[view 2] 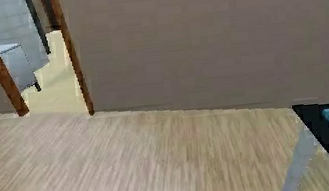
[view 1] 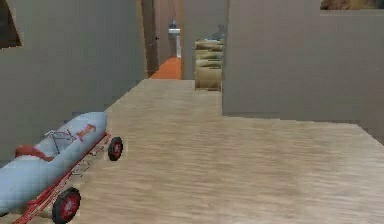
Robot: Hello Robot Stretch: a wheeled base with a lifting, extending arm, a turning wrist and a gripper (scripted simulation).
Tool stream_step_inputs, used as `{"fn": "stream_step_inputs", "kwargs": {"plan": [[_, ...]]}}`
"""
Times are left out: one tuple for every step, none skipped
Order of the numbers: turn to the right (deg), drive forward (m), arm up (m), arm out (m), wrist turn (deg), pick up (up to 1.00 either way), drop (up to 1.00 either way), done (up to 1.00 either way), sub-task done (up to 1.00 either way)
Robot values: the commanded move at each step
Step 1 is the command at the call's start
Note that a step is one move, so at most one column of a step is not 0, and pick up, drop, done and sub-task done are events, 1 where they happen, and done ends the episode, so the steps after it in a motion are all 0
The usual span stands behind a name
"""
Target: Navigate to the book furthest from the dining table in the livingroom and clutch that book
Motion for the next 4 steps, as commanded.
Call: {"fn": "stream_step_inputs", "kwargs": {"plan": [[0.0, 1.00, 0.00, 0.00, 0.0, 0.00, 0.00, 0.00, 0.00], [0.0, 1.00, 0.00, 0.00, 0.0, 0.00, 0.00, 0.00, 0.00], [-3.0, 0.00, 0.00, 0.00, 0.0, 0.00, 0.00, 0.00, 0.00], [0.0, 0.85, 0.00, 0.00, 0.0, 0.00, 0.00, 0.00, 0.00]]}}
